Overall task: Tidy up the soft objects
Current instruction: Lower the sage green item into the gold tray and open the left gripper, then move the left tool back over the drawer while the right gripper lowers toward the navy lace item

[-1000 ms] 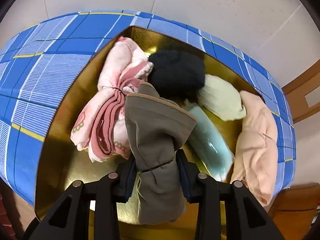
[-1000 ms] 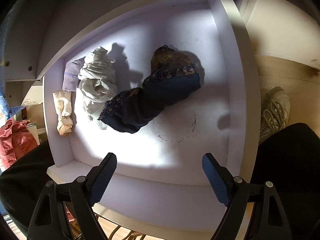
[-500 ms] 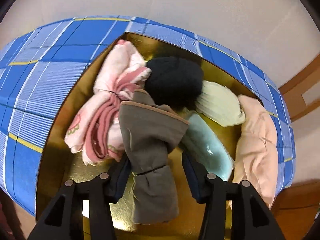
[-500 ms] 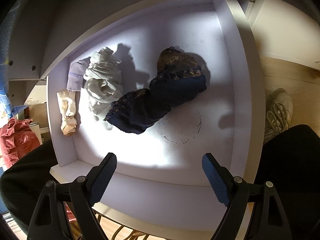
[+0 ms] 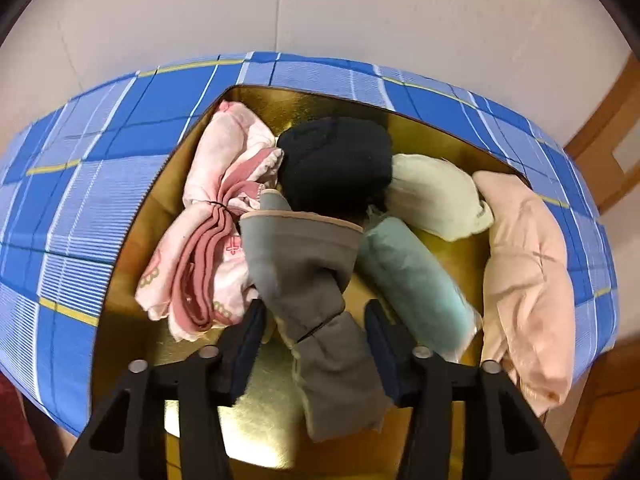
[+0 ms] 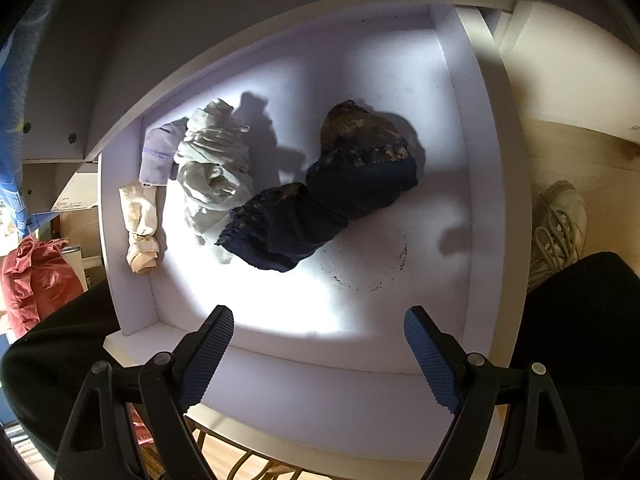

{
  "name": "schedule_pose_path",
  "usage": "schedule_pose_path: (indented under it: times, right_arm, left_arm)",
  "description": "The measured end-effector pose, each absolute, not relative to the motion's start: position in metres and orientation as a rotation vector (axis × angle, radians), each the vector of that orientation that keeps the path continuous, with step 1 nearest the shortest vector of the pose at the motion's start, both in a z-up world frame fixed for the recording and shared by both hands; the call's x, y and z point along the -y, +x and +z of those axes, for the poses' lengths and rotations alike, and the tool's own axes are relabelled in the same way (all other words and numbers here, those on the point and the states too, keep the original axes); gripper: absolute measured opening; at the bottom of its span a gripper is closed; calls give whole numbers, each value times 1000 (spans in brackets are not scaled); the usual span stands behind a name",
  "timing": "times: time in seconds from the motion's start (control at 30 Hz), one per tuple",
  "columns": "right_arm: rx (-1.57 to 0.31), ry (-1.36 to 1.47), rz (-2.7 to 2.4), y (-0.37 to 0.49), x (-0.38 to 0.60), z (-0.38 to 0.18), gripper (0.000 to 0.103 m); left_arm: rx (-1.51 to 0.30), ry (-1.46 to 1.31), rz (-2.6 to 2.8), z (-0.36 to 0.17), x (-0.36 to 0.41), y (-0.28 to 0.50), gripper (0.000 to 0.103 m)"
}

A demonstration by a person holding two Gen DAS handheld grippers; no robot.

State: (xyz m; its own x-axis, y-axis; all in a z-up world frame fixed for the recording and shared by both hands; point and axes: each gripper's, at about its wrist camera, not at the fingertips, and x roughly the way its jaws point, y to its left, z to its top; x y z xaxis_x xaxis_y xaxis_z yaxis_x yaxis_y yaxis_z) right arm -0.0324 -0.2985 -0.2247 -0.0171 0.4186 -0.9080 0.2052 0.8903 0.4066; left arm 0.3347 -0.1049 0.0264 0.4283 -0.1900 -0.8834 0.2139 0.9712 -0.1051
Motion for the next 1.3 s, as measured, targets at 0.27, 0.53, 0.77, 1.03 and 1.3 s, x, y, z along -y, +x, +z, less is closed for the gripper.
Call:
schedule_pose_path:
  times: [0.27, 0.53, 0.77, 1.03, 1.3]
  right_arm:
    - [-1611, 476, 173, -32, 295, -228, 88]
    - [-1620, 473, 165, -33, 297, -232, 88]
    - [-1620, 468, 158, -32, 295, -231, 88]
    - [-1631, 448, 147, -33, 292, -235, 88]
    - [-1646, 436, 115, -34, 295, -242, 88]
  left_arm:
    - [-1013, 126, -232, 41, 97, 307, 79]
    - [-968, 245, -181, 38, 101, 276, 79]
    - [-935, 295, -184, 41, 105, 252, 79]
    - [-904, 295, -228, 45, 103, 217, 79]
    - [-888, 237, -270, 45, 90, 180, 79]
